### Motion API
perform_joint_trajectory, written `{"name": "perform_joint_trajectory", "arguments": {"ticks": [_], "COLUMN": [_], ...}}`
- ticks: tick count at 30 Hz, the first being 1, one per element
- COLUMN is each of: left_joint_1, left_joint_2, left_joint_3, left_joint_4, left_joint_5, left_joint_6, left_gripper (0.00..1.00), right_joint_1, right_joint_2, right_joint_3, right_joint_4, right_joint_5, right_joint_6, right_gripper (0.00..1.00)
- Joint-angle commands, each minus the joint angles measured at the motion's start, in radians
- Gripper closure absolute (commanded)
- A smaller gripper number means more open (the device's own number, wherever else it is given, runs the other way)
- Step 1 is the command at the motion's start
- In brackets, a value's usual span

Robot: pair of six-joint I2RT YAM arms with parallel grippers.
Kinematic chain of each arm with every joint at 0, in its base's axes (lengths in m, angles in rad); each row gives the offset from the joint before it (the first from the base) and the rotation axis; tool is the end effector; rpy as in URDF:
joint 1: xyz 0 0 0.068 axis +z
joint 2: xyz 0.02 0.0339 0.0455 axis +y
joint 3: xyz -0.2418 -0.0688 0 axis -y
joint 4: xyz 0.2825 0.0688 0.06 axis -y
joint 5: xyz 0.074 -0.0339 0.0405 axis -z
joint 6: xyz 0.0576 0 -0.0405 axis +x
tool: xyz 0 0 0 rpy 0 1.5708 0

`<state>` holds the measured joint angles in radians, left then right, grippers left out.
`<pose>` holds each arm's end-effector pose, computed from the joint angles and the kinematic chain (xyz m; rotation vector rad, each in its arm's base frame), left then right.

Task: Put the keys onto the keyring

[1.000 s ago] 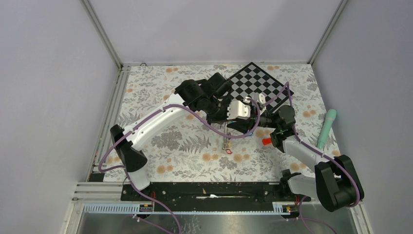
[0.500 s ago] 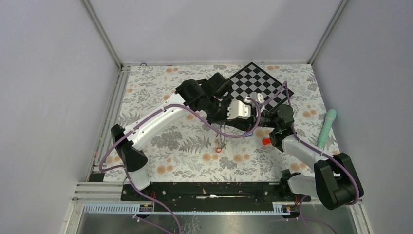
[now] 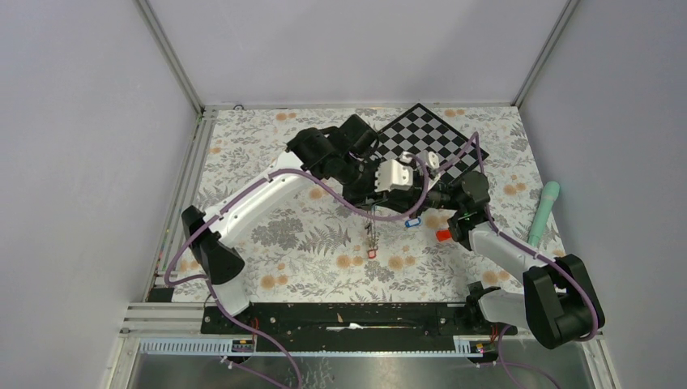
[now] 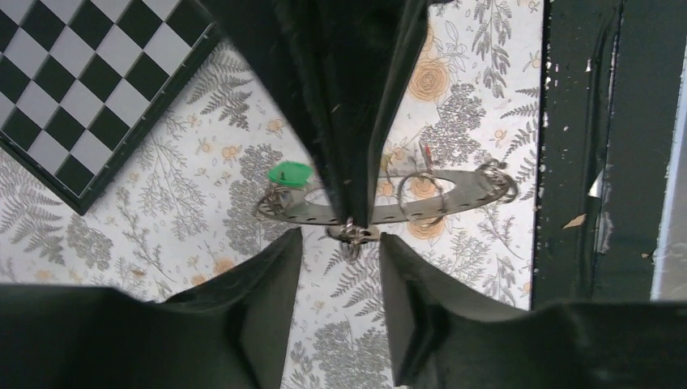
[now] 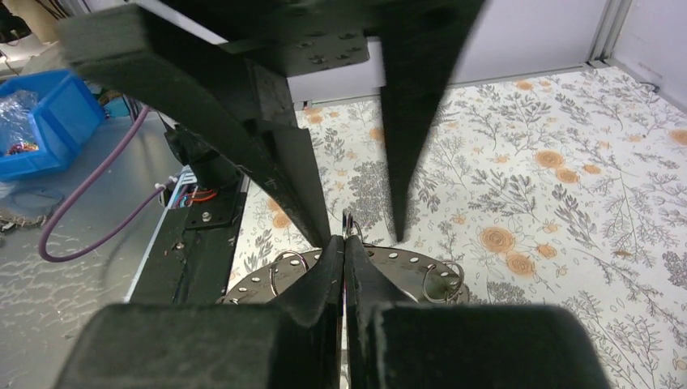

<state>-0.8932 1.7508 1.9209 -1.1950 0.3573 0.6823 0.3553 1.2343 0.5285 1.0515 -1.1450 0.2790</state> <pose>0.2338 -0.3227 0.3490 1.9249 1.7315 -0.5405 0.2500 0.1487 0.2373 -1.0891 1.1002 1.2050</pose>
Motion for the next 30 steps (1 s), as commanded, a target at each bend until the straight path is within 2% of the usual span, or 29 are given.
{"name": "perform_joint_trajectory", "arguments": {"ticks": [1, 5, 9, 13, 18, 30], "left_joint_1": [0.100, 0.191, 0.211, 0.226, 0.234, 0.241], "left_joint_2": [-0.107, -0.222, -0.293, -0.319, -0.375, -0.347], "left_joint_3": [-0.060, -0.230, -0.356, -0.402, -0.539, -0.578], "left_joint_4": [0.120, 0.328, 0.495, 0.580, 0.774, 0.893], "left_joint_5": [0.196, 0.335, 0.391, 0.463, 0.548, 0.621], "left_joint_6": [0.029, -0.002, -0.048, -0.117, -0.222, -0.351], "left_gripper": [0.49, 0.35, 0.33, 0.36, 0.40, 0.49], "right_joint_1": [-0.018, -0.028, -0.036, -0.045, -0.049, -0.049], "right_joint_2": [-0.043, -0.040, -0.030, -0.030, -0.024, -0.011], "right_joint_3": [0.072, 0.087, 0.090, 0.083, 0.076, 0.059], "right_joint_4": [0.129, 0.222, 0.274, 0.284, 0.325, 0.347], "right_joint_5": [-0.006, -0.002, 0.008, 0.016, 0.027, 0.042], "right_joint_6": [0.089, 0.193, 0.253, 0.268, 0.306, 0.321], "right_gripper": [1.00, 1.00, 1.00, 1.00, 1.00, 1.00]}}
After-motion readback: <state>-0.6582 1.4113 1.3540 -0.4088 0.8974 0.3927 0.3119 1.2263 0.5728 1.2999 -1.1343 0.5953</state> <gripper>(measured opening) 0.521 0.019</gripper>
